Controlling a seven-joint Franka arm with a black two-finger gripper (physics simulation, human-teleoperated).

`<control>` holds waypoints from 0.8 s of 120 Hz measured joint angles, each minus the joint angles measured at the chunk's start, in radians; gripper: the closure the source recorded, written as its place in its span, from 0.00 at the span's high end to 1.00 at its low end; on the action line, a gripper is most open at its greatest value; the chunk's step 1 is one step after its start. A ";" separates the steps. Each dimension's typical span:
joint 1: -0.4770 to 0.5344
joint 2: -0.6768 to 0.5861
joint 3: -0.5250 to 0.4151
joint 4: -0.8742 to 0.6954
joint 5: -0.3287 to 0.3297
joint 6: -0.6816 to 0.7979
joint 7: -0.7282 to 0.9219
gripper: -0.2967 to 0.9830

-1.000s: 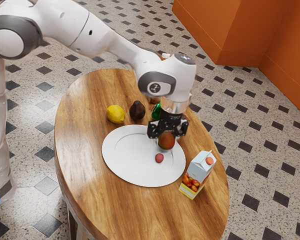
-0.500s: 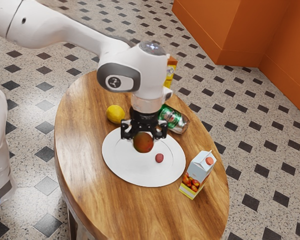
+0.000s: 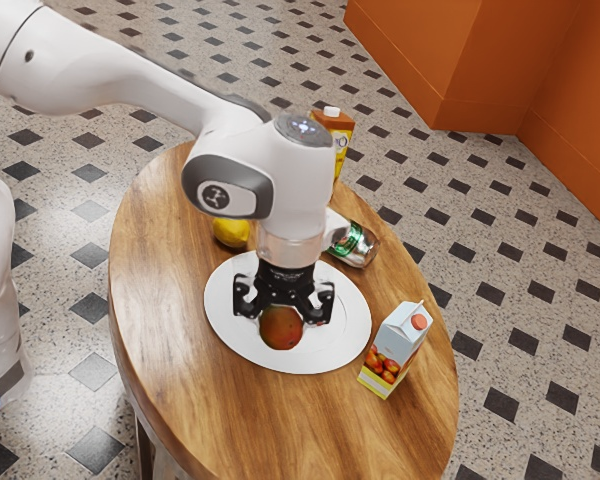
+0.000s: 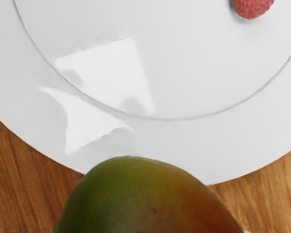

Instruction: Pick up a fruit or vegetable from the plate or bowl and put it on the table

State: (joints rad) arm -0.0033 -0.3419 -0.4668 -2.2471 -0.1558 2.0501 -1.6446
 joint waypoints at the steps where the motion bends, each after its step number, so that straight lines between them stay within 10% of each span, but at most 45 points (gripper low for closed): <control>1: 0.000 0.002 -0.003 0.002 -0.001 0.000 0.000 0.49; 54: -0.002 0.126 -0.068 0.115 -0.005 0.005 0.006 0.49; 96: 0.001 0.118 -0.073 0.116 -0.003 0.005 0.008 0.74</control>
State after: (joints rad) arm -0.0024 -0.2240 -0.5397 -2.1311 -0.1583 2.0555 -1.6361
